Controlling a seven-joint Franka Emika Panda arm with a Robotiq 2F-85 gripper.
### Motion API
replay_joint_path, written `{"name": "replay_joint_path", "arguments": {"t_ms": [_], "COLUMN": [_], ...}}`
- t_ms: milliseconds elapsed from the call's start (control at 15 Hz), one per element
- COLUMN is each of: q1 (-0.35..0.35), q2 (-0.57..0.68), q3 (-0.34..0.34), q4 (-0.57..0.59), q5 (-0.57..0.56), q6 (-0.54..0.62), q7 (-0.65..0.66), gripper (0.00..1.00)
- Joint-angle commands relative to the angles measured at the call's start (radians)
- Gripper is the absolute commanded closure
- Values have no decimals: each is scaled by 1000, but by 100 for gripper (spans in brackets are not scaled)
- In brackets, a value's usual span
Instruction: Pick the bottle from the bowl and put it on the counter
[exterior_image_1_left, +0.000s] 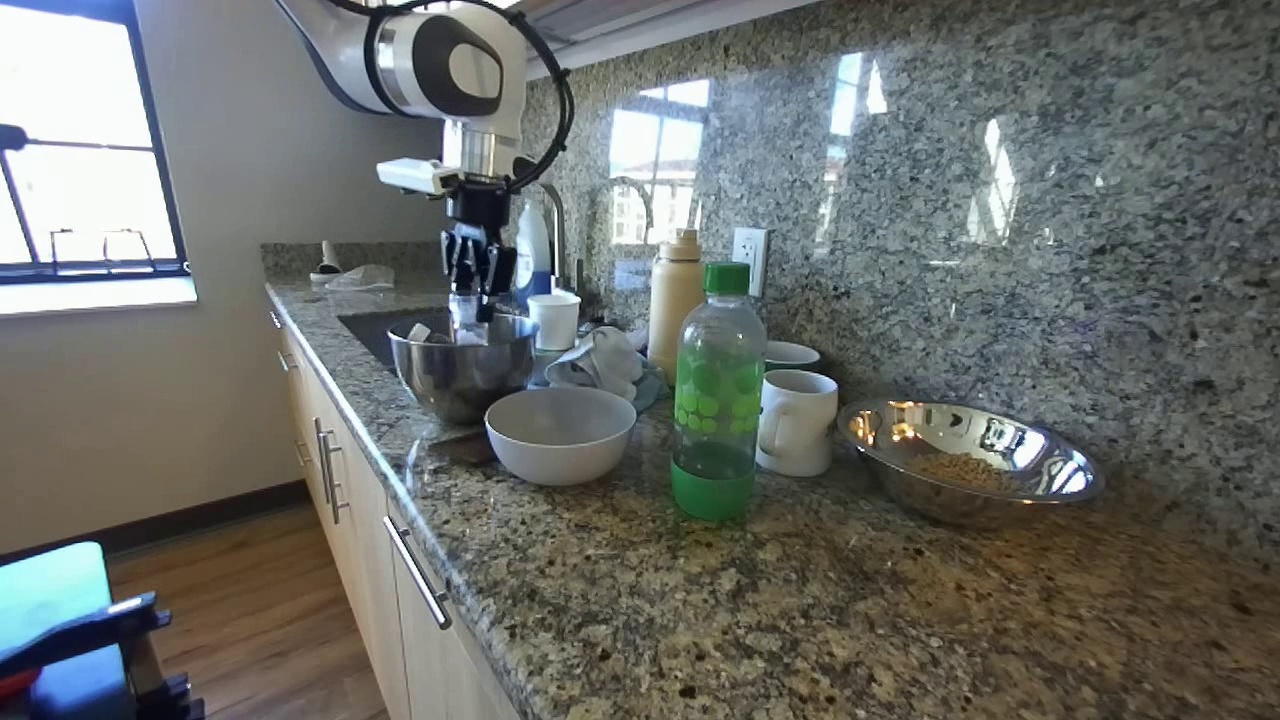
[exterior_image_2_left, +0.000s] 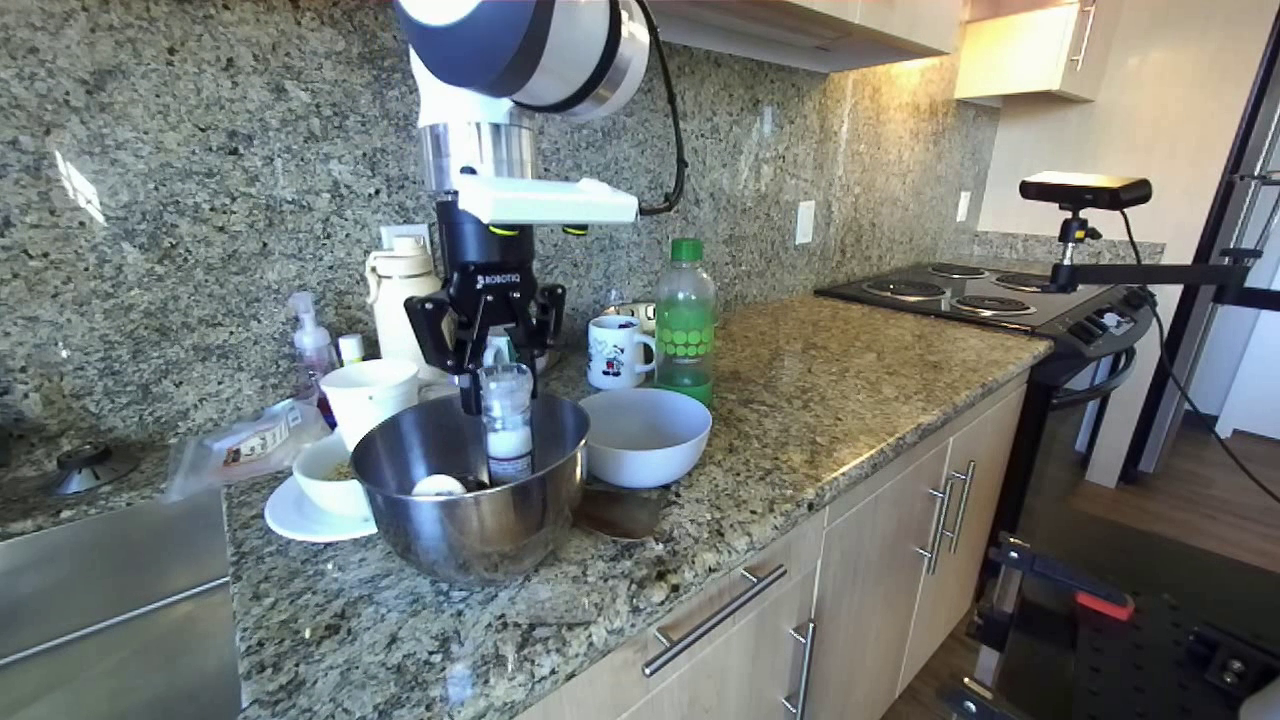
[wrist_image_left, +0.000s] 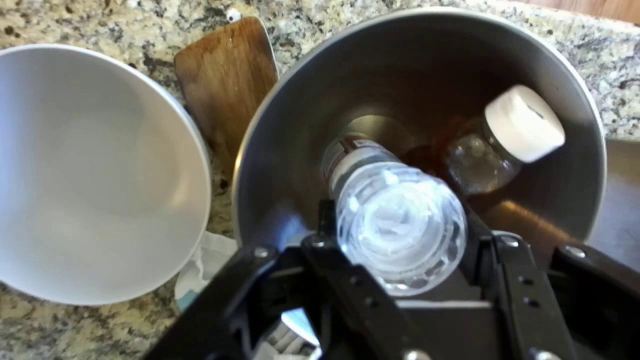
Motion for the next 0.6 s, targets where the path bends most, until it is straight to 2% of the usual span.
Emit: {"name": "replay_joint_path", "arguments": {"t_ms": [0,533], "q1": [-15,-56], "q2": [-64,-149], "q3": [-10,-57], "q4": [30,94], "q5": [-6,-28], "q6": [-44,-35], "q7": [11,55], "gripper": [69,69]}}
